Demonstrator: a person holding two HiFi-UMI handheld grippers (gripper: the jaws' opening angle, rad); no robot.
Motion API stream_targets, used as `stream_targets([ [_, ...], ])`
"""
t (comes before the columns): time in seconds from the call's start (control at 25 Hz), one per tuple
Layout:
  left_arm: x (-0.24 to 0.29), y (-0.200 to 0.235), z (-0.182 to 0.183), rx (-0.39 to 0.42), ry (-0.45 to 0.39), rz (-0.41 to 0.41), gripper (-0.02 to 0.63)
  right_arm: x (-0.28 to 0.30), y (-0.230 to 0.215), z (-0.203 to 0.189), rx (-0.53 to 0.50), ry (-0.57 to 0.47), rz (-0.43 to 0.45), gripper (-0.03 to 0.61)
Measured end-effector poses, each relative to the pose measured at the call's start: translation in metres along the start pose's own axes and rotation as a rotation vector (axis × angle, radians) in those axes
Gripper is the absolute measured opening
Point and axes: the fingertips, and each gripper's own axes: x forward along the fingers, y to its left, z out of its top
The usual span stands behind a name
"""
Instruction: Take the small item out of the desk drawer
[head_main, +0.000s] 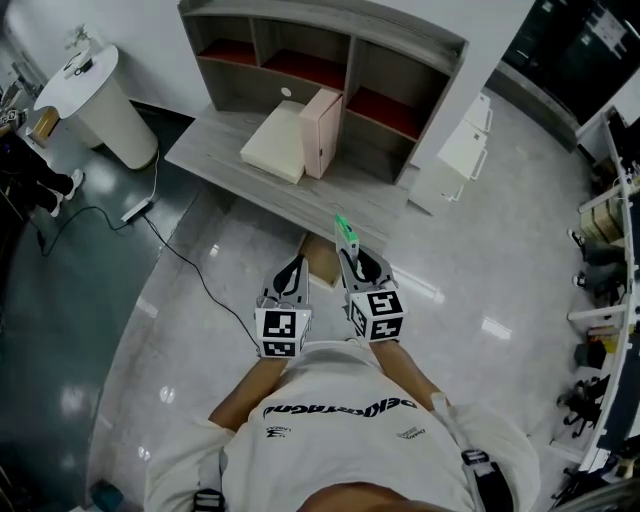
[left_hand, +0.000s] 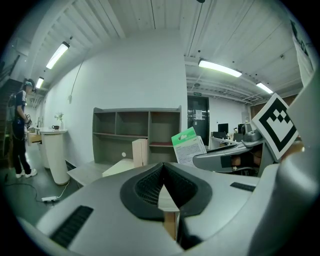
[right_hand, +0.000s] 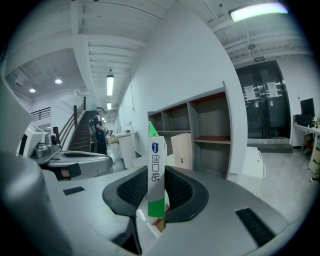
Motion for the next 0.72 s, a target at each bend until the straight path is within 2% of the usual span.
stream_targets([
  [0.24, 0.002, 0.001, 0.017, 0.0, -0.045, 0.009, 0.017, -0.005, -0.005, 0.013, -0.009, -0.042, -0.009, 0.121],
  [0.72, 0.008, -0.004, 0.029, 0.015, -0.076, -0.007, 0.017, -0.011, -0.01, 0.021, 0.0, -0.089, -0.006, 0.121],
])
